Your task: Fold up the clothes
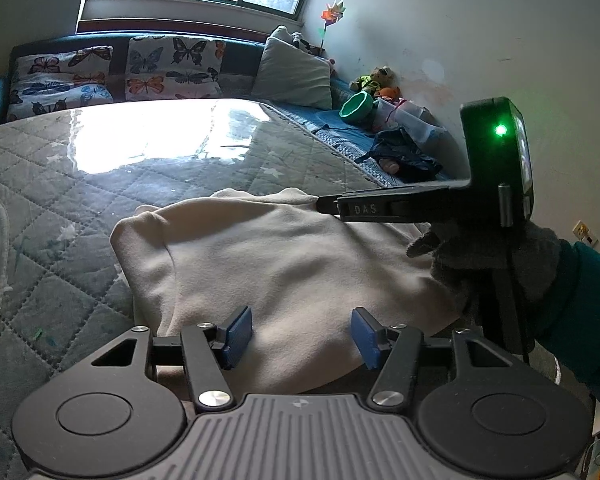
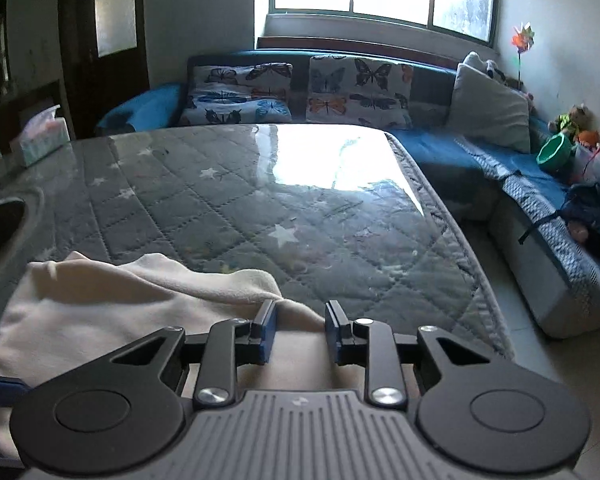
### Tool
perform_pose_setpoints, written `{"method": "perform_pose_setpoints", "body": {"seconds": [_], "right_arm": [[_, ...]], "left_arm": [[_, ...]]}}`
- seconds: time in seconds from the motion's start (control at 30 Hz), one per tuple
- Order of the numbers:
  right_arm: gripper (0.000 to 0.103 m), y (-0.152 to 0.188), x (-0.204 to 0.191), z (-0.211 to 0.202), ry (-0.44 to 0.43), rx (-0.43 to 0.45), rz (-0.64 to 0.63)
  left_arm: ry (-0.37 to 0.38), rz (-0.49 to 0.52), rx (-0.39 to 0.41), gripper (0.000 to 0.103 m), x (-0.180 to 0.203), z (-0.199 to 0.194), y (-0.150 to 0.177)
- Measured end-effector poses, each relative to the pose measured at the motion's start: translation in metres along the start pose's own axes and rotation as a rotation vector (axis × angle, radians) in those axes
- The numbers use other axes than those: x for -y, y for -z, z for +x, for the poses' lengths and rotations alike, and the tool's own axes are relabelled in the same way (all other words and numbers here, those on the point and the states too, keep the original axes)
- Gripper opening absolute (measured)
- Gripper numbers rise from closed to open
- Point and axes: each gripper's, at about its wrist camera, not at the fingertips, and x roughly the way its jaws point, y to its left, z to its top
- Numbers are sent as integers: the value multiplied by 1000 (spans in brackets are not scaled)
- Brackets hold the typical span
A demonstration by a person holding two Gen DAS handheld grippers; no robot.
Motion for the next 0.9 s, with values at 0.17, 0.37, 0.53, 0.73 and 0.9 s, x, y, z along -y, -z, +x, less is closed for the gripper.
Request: {"method": "perform_pose_setpoints", "body": {"seconds": [0.17,0.37,0.53,0.73,0.9], "right_arm": [[34,-8,-14,-11,-50,25,-60],[34,-12,-37,5,-64,-3,-131],[34,-15,-36,12,-49,-6,-109],[40,-20,-47,-8,-126,16,-147],[40,-21,-67,5,-147,-11,-201]], "left_arm": [[5,-2,3,60,-1,-1,0],[10,-2,7,60,-1,-1,1],[11,1,8,60,0,-2,2],[13,1,13,61,0,-4,3],[11,2,14,61,1,-3,4]]}}
